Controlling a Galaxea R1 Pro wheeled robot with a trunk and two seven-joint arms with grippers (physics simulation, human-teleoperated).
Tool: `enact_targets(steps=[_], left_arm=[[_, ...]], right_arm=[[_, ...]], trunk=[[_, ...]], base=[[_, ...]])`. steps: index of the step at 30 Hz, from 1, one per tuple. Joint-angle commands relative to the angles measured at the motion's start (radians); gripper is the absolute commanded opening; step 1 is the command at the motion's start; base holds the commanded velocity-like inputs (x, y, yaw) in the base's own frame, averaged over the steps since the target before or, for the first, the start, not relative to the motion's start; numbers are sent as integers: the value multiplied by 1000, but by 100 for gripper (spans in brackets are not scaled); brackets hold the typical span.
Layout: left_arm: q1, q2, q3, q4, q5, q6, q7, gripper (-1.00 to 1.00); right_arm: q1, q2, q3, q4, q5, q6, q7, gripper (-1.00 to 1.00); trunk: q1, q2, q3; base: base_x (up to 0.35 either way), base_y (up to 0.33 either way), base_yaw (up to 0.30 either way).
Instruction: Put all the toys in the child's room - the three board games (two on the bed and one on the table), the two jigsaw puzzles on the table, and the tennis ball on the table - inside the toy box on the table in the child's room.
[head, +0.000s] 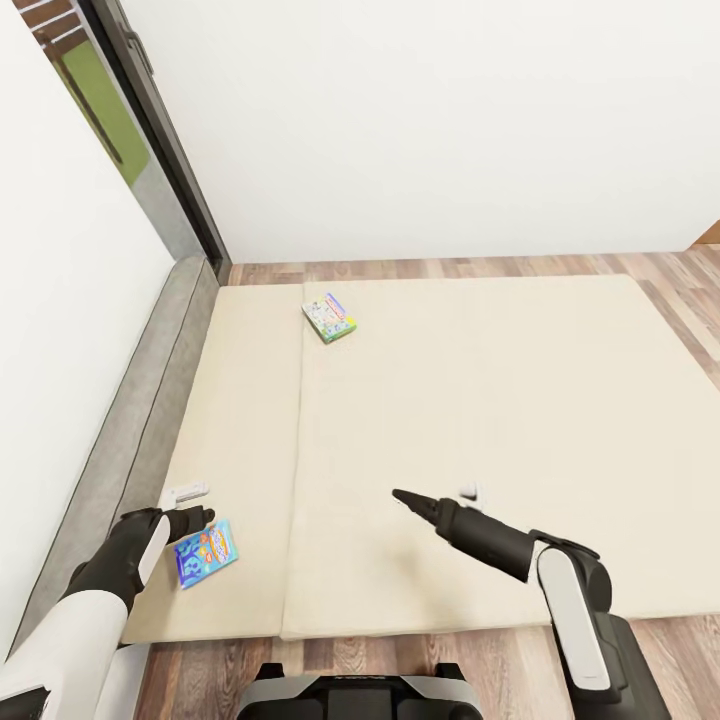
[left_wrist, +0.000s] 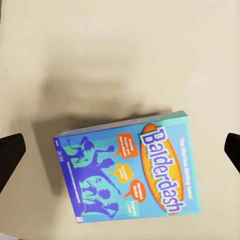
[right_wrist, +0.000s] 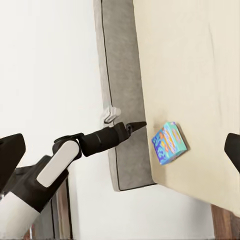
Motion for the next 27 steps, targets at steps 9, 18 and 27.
enact_targets(steps=[9,18,27], left_arm=[[0,-1,4,-1,0,6,-2,100],[0,0,4,-1,0,7,-3,100],[0,3,11,1,1,11,-63,100]], right_arm=[[1,-3,-118,0,-10,2,196,100],[0,-3,-136,0,-11,1,208,100],[0,-3,-130,0,-10,-1,205,100]], trunk=[[0,-1,-1],[0,-1,-1],[0,-1,-4]], base=[[0,0,0],[0,0,0],[0,0,0]])
